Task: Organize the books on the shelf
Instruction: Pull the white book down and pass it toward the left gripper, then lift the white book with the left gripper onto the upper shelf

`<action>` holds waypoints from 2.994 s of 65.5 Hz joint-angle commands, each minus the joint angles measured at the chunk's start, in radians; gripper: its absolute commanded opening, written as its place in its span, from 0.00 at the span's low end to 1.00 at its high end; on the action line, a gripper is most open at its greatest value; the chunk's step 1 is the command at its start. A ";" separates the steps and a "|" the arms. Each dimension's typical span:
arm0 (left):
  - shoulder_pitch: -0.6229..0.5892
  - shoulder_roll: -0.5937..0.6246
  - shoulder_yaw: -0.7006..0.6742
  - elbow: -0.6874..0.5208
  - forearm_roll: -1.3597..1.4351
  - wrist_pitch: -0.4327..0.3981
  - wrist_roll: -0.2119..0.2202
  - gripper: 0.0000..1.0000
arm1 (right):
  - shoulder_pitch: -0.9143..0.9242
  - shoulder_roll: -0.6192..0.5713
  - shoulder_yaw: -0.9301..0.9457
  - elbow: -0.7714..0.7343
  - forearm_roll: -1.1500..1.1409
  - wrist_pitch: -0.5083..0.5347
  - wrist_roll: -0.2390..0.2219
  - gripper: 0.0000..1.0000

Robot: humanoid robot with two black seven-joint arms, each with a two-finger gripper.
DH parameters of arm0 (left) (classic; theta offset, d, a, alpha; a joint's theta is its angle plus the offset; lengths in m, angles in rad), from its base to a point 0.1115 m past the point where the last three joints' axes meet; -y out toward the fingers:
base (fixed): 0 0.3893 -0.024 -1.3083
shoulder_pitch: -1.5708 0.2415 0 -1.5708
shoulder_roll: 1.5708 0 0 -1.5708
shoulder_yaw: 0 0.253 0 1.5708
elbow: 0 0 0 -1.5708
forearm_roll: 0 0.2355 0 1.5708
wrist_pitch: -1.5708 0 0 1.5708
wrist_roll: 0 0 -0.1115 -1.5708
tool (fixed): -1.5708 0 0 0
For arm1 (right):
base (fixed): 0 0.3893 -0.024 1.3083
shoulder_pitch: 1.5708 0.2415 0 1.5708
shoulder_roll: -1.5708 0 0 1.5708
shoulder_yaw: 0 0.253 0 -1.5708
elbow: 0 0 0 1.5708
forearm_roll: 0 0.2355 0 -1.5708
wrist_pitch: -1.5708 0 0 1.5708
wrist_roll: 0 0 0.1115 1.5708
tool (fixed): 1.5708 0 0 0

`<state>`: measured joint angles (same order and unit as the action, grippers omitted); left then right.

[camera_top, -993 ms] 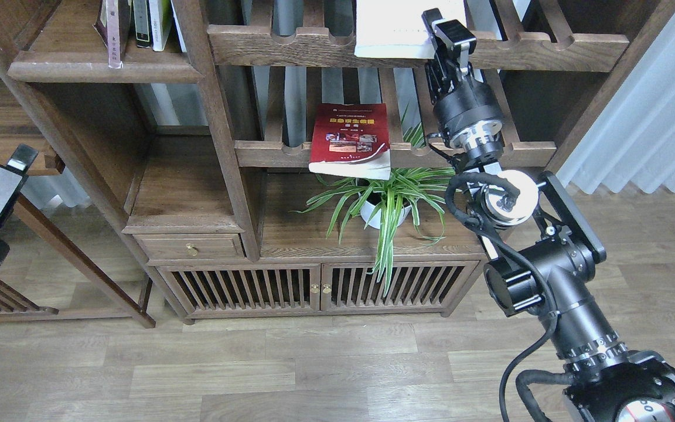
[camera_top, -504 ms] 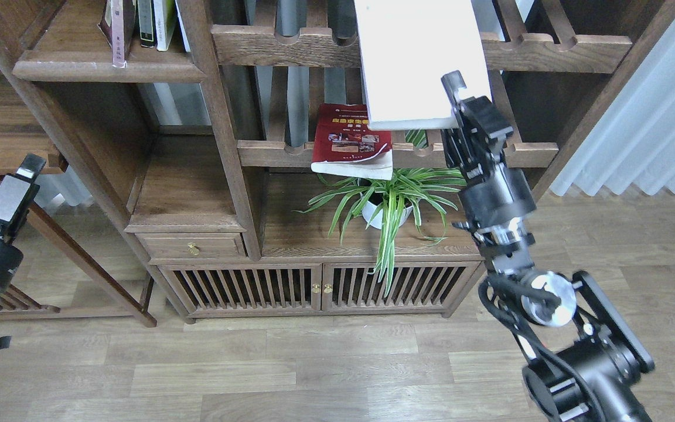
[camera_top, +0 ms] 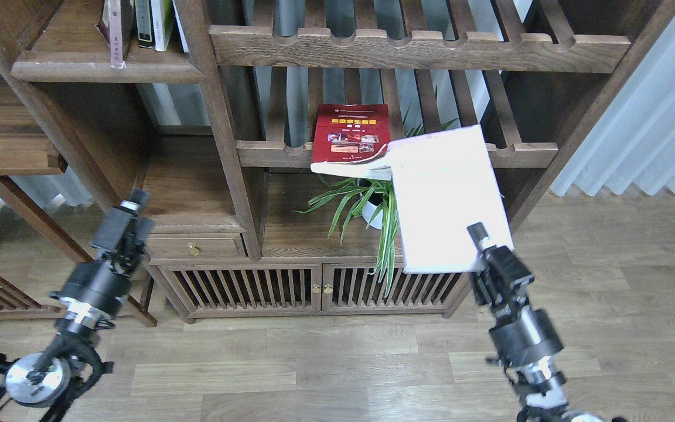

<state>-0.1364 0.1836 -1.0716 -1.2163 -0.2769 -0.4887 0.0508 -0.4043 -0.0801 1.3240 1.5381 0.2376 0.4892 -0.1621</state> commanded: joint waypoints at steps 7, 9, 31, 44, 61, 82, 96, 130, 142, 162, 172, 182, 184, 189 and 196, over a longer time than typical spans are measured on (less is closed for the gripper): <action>-0.008 -0.091 0.156 -0.005 -0.054 0.000 0.001 0.99 | -0.033 0.037 -0.037 -0.041 0.006 0.000 -0.051 0.06; -0.009 -0.099 0.168 -0.005 -0.054 0.000 0.003 0.99 | -0.033 0.037 -0.042 -0.044 0.008 0.000 -0.054 0.06; 0.006 -0.184 0.302 -0.005 -0.053 0.000 0.004 0.99 | -0.036 0.039 -0.104 -0.061 0.008 0.000 -0.086 0.06; 0.018 -0.184 0.340 0.006 -0.053 0.000 0.004 0.99 | -0.034 0.039 -0.129 -0.061 0.006 0.000 -0.088 0.07; 0.024 -0.184 0.364 0.027 -0.054 0.000 0.004 0.97 | -0.036 0.039 -0.155 -0.062 0.003 0.000 -0.117 0.07; 0.026 -0.184 0.364 0.061 -0.051 0.000 0.001 0.88 | -0.036 0.039 -0.184 -0.075 -0.009 0.000 -0.126 0.08; 0.035 -0.184 0.375 0.066 -0.051 0.000 0.003 0.74 | -0.036 0.039 -0.189 -0.116 -0.043 0.000 -0.143 0.08; 0.081 -0.184 0.377 0.070 -0.041 0.000 0.017 0.28 | -0.036 0.039 -0.206 -0.144 -0.063 0.000 -0.143 0.09; 0.096 -0.184 0.364 0.070 -0.041 0.000 0.020 0.18 | -0.036 0.039 -0.206 -0.148 -0.063 0.000 -0.142 0.11; 0.098 -0.184 0.302 0.055 -0.042 0.000 0.047 0.08 | -0.030 0.043 -0.200 -0.150 -0.089 0.000 -0.142 0.62; 0.081 -0.138 0.216 -0.026 -0.045 0.000 0.054 0.07 | -0.025 0.049 -0.184 -0.156 -0.149 0.000 -0.137 0.89; 0.052 0.020 0.124 -0.089 -0.045 0.000 0.054 0.07 | -0.024 0.051 -0.184 -0.158 -0.149 0.000 -0.132 0.92; 0.049 0.048 0.098 -0.104 -0.045 0.000 0.054 0.07 | -0.024 0.051 -0.184 -0.158 -0.149 0.000 -0.132 0.92; 0.046 0.105 0.016 -0.163 -0.047 0.000 0.052 0.07 | -0.024 0.051 -0.183 -0.158 -0.149 0.000 -0.132 0.92; 0.005 0.195 -0.102 -0.167 -0.047 0.000 0.052 0.07 | -0.022 0.051 -0.183 -0.168 -0.150 0.000 -0.132 0.92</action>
<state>-0.0933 0.2871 -1.0569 -1.3681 -0.3236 -0.4885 0.1032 -0.4272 -0.0290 1.1407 1.3801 0.0889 0.4887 -0.2945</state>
